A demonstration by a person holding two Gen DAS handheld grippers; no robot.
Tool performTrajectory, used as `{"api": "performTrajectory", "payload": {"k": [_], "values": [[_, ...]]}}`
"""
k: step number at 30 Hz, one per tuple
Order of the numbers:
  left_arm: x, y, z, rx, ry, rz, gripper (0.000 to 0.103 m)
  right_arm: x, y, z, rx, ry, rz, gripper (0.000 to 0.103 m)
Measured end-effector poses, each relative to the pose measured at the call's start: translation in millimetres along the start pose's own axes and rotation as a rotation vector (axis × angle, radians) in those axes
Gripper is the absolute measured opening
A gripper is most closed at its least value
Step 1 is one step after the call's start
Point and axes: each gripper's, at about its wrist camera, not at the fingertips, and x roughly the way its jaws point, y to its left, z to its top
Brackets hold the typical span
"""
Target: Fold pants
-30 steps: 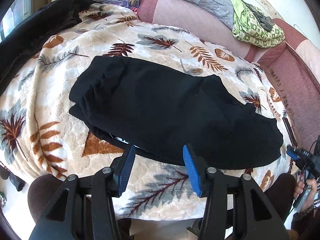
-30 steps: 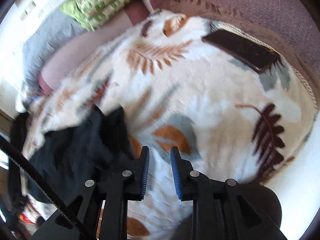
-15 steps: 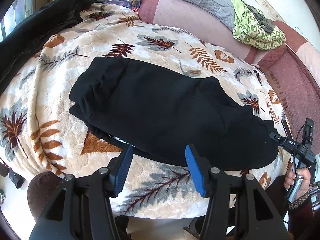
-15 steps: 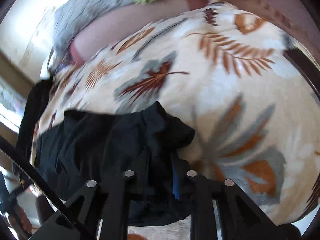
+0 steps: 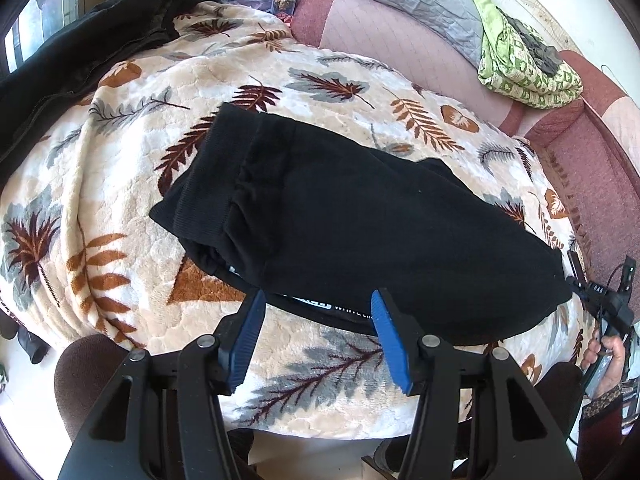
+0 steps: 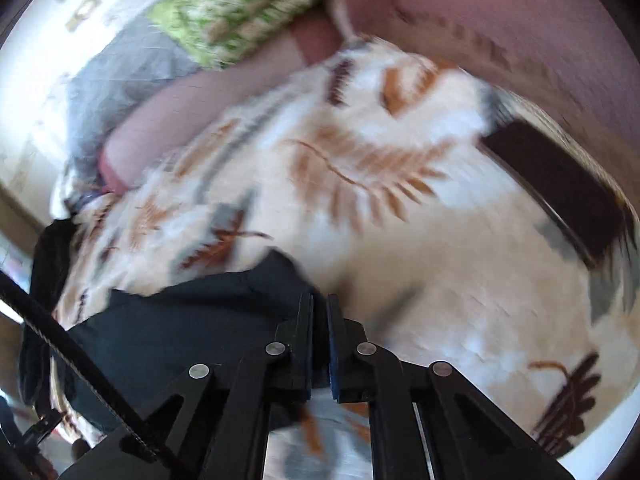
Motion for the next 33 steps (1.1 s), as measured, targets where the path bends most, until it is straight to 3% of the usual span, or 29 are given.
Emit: {"api": "performTrajectory", "payload": {"k": [2, 5, 10, 12, 14, 19, 21, 25, 26, 28, 30, 32, 33], "values": [[2.0, -1.0, -0.3, 0.002, 0.005, -0.003, 0.054, -5.2, -7.6, -4.9, -0.026, -0.024, -0.099, 0.007], [5.5, -3.8, -1.2, 0.003, 0.010, -0.006, 0.054, -18.6, -15.1, -5.5, 0.011, -0.036, -0.019, 0.010], [7.9, 3.9, 1.7, -0.006, 0.007, 0.024, 0.055, -27.9, 5.8, -5.4, -0.042, -0.056, 0.003, 0.013], [1.7, 19.3, 7.4, -0.037, -0.024, 0.057, 0.057, -28.9, 14.7, -10.8, -0.043, -0.054, 0.029, 0.025], [-6.9, 47.3, 15.4, -0.109, -0.067, 0.089, 0.068, -28.7, 23.2, -17.2, -0.040, -0.055, 0.057, 0.033], [-3.0, 108.3, 32.8, -0.242, -0.075, 0.088, 0.068, -20.7, 43.1, -35.5, -0.069, -0.019, 0.074, 0.033], [4.6, 111.0, 38.7, -0.222, -0.058, 0.092, 0.068, -18.5, 48.1, -41.1, -0.078, -0.009, 0.068, 0.034], [24.1, 86.6, 52.3, -0.073, -0.047, 0.033, 0.068, -17.1, 51.2, -48.2, -0.063, 0.013, 0.079, 0.034], [32.1, 80.0, 54.9, -0.041, -0.032, 0.033, 0.062, -17.3, 51.5, -48.7, -0.065, 0.014, 0.074, 0.034], [51.3, 69.7, 58.3, 0.006, 0.028, 0.090, 0.032, -19.3, 53.5, -50.3, -0.071, 0.012, 0.063, 0.034], [51.5, 65.8, 59.9, 0.012, 0.013, 0.111, 0.029, -22.2, 54.0, -50.4, -0.074, 0.011, 0.054, 0.034], [42.1, 67.6, 62.0, 0.002, -0.003, 0.111, 0.012, -28.5, 54.8, -50.1, -0.084, 0.001, 0.037, 0.034], [37.2, 71.7, 63.6, -0.020, -0.007, 0.087, 0.012, -31.8, 54.5, -49.4, -0.089, -0.007, 0.028, 0.034]]}}
